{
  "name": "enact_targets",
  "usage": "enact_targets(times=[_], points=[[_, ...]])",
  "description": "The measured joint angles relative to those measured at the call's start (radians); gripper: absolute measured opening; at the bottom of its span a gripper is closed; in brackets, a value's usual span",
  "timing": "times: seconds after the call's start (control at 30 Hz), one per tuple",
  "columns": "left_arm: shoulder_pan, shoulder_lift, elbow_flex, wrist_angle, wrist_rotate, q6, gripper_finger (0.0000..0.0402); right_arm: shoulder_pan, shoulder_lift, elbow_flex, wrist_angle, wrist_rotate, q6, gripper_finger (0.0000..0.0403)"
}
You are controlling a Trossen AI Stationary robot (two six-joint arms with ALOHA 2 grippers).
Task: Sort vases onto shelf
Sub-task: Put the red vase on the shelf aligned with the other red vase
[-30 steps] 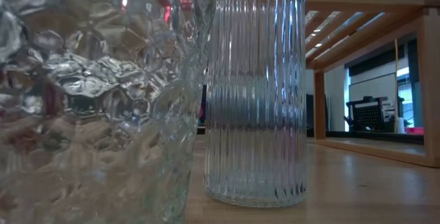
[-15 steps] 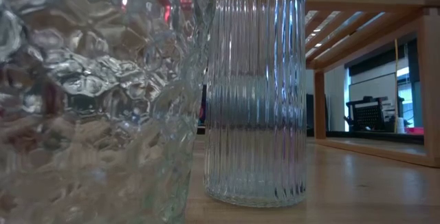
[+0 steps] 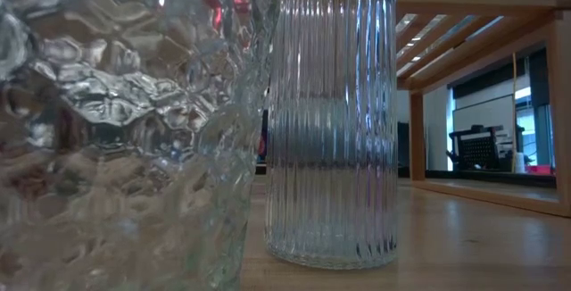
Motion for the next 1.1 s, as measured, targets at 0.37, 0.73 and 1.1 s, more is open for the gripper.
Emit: enact_targets(times=[0.37,0.73,1.1], points=[[0.002,0.002,0.019,-0.047,0.015,-0.027,0.0231,0.0,0.0,0.0,0.002,0.004,-0.001,0.0319],[-0.002,-0.21,0.152,-0.309,-0.103,-0.198,0.0231,0.0,0.0,0.0,0.01,0.005,-0.019,0.0319],[-0.019,-0.5,0.424,-0.482,-0.521,-0.355,0.0231,0.0,0.0,0.0,0.024,0.006,-0.04,0.0319]])
